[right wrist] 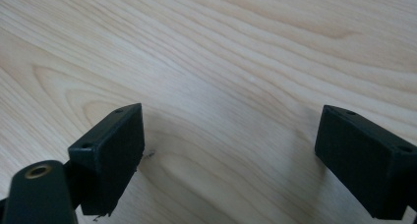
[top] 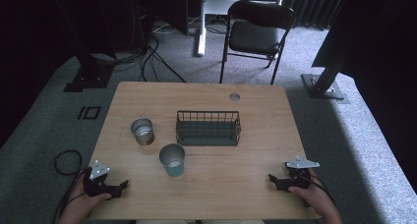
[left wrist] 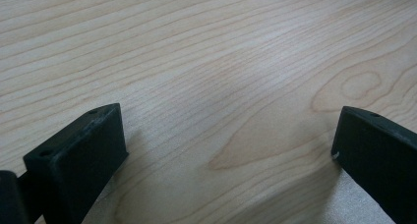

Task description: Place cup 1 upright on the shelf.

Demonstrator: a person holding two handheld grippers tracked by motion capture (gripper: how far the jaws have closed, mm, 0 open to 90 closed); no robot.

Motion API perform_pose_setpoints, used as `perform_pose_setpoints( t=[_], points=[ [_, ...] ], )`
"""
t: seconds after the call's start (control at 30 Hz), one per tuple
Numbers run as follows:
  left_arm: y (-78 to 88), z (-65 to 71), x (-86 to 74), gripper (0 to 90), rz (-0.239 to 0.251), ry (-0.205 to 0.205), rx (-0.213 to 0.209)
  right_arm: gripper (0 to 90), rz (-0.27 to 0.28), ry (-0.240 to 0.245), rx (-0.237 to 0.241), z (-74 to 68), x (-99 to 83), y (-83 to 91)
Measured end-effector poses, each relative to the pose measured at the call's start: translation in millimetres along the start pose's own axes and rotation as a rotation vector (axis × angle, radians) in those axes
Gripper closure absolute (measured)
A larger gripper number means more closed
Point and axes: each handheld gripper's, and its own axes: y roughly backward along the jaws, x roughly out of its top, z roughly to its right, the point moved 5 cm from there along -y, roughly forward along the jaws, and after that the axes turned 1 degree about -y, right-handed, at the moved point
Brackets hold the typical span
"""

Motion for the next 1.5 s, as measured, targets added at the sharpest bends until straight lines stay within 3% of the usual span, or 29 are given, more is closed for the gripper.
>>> perform_pose_setpoints(
  t=[0.37,0.8,1.5],
  points=[
    [0.0,0.0,0.0,0.5,0.000,0.000,0.000,11.2,0.024,0.039,0.046,-12.8,16.9,-5.1],
    [0.0,0.0,0.0,0.5,0.000,0.000,0.000,11.2,0.040,0.108,0.144,-38.5,36.3,-18.7],
    [0.0,0.0,0.0,0.5,0.000,0.000,0.000,11.3,0.045,0.200,0.253,-81.2,63.2,-42.7]
  ],
)
